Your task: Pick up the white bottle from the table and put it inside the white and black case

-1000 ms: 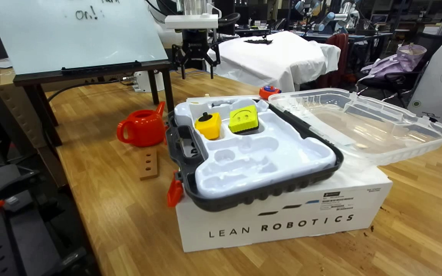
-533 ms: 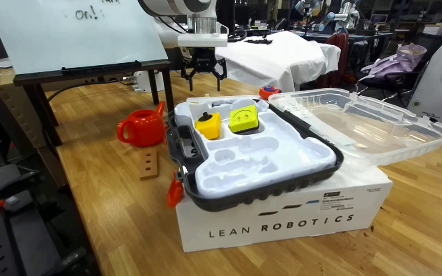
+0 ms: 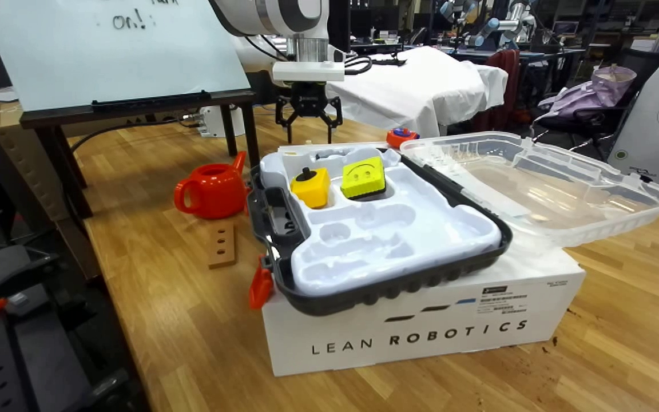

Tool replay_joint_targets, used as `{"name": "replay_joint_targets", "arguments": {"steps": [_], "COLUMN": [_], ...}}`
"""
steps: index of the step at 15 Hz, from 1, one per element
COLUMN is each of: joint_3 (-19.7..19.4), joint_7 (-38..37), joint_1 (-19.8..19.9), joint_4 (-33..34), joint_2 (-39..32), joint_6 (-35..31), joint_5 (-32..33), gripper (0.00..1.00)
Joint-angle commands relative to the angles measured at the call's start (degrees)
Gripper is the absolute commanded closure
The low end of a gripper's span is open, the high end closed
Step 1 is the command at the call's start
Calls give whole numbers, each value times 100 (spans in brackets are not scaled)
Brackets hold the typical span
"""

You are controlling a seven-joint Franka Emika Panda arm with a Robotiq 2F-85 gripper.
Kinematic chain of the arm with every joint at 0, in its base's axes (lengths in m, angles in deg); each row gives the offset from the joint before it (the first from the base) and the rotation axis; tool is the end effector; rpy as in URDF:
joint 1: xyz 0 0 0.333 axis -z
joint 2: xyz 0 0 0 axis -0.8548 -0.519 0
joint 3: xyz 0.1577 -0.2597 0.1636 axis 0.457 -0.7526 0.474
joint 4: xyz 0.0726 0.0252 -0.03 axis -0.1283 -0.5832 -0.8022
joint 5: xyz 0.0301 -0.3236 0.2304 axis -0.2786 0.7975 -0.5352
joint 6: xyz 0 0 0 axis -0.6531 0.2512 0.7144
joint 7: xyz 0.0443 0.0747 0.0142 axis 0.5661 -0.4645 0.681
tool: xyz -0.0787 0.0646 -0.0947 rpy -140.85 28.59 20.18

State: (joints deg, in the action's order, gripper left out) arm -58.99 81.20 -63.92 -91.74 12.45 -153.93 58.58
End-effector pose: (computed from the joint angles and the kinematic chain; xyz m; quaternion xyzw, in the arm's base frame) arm 0.7380 0.1304 0.1690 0.9323 0.3610 -0.0218 0.0079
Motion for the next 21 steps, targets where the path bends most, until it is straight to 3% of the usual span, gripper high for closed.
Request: {"name": "replay_joint_targets", "arguments": {"steps": [1,18,19,20,21], "joint_3": [142,165,176,184,195], "joint_7": [121,121,133,138,138], "joint_1": [129,95,101,107,115], "joint_4": [267,803,847,884,921], "joint_2": [-157,-558,-581,-600,-620], "joint_6": [326,919,948,971,1002], "joint_5": [-68,-73,-85,-98,-119], "gripper": [0,0,9,26,34]}}
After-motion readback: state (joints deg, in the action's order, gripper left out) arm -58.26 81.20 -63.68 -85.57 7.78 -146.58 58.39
